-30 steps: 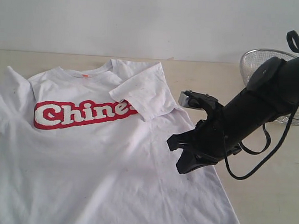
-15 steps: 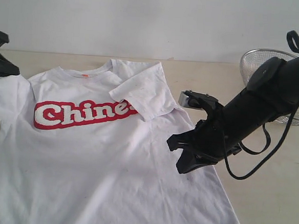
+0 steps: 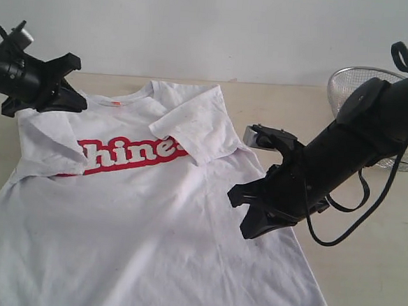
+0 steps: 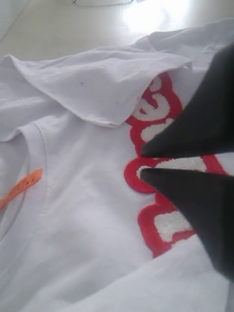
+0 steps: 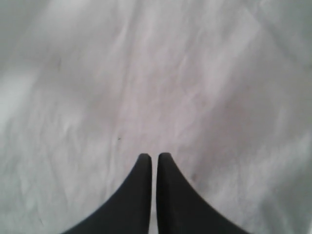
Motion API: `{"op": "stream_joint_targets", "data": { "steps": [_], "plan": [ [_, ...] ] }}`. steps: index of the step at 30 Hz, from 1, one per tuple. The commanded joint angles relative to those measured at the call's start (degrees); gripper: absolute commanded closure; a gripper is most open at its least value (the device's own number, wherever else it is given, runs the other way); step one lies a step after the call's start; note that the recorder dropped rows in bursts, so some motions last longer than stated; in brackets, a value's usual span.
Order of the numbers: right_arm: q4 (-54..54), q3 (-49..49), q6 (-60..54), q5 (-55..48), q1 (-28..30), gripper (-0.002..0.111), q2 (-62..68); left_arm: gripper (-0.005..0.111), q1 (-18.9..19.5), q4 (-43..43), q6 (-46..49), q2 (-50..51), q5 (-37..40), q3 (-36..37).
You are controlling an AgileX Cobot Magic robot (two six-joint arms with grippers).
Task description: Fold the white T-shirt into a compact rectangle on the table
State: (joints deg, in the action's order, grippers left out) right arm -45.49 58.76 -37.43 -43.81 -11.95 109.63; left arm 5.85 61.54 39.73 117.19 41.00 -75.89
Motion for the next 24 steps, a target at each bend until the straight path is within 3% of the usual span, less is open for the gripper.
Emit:
{"op": "stream_joint_targets", "data": {
  "steps": [1,4,6,17,24],
  "plan": [
    [-0.37,-0.12,-0.64,-0.37,-0.06,0.109,-0.38,0.08,-0.52,0.57,-0.59,0.8,-0.63,-0.39],
    [-0.37,-0.12,-0.64,-0.26,-0.06,0.109,-0.38,0.057,-0.52,0.57,-0.59,0.67,-0.71,-0.39],
    [-0.37,-0.12,-0.64,-0.26,-0.06,0.109,-0.38,0.048,-0.12,0.38,-0.07,0.01,-0.88,-0.64],
    [-0.37,-0.12,-0.64,-0.26,-0.06,0.109,-0.38,0.049,7.86,-5.52,-3.92,-3.34,-6.7,-1.43],
    [-0.37,-0.12,-0.64,0.4,-0.06,0.109,-0.38,0.049,10.3,-7.29,-5.93,-2.69,-10.48,-1.43]
  ]
}}
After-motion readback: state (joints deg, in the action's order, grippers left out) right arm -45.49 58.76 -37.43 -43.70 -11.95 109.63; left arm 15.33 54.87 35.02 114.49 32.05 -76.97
